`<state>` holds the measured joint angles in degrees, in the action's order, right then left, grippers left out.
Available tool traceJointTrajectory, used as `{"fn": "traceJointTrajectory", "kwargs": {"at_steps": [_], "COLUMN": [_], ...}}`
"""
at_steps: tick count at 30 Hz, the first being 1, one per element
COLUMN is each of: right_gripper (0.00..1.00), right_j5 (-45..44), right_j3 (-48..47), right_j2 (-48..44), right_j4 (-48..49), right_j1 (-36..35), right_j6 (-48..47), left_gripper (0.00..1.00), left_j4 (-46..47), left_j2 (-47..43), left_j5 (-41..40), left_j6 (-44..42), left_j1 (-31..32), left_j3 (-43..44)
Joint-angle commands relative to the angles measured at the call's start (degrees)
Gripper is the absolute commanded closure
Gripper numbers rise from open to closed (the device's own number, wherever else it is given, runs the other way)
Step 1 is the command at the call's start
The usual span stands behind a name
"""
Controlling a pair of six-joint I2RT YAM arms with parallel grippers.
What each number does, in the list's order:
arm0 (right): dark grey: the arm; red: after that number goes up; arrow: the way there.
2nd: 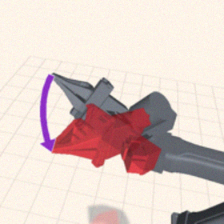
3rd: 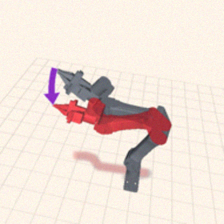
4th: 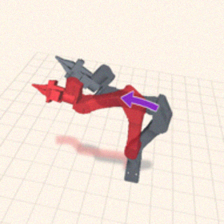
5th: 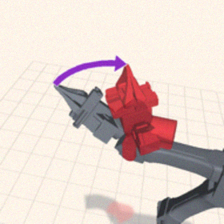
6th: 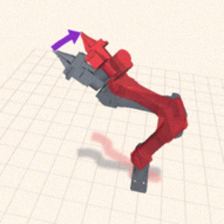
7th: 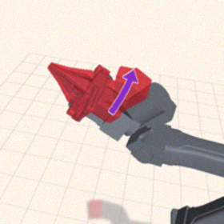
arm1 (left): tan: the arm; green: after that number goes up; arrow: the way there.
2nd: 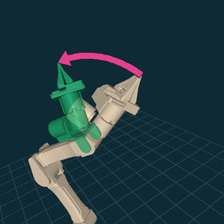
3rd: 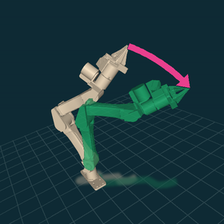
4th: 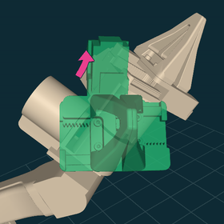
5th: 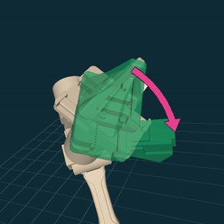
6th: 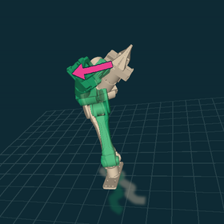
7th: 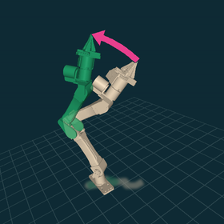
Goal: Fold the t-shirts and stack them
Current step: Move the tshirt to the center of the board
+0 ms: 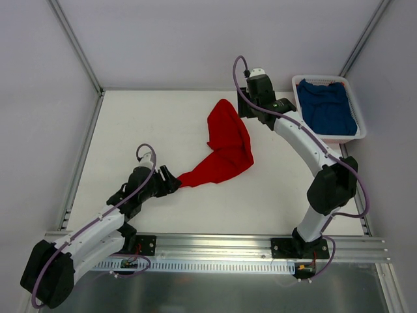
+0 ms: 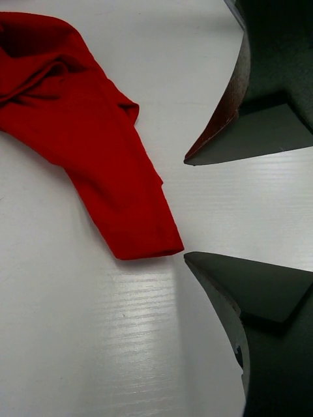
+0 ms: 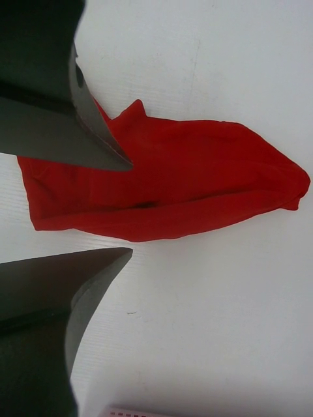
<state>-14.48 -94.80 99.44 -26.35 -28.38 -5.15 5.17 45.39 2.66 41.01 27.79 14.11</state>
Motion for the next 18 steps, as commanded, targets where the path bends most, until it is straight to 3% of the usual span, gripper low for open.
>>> {"fn": "traceJointTrajectory", "kwargs": {"at_steps": [1, 18], "right_gripper": [0.46, 0.48], "right_j5": [0.59, 1.82], "right_j3": [0.06, 1.73], "right_j2": [-3.64, -5.83], "right_j4": [1.56, 2.71], "right_j1": [-0.01, -0.01], "right_j6": [1.1, 1.02], "left_gripper": [0.44, 0.47], "left_j4": [0.63, 8.19], "left_j2": [0.49, 7.78], "left_j5": [-1.86, -2.3], "left_j6": [1.79, 2.76], "left_j1": [0.86, 2.0], "left_j3": [-0.83, -3.21]}}
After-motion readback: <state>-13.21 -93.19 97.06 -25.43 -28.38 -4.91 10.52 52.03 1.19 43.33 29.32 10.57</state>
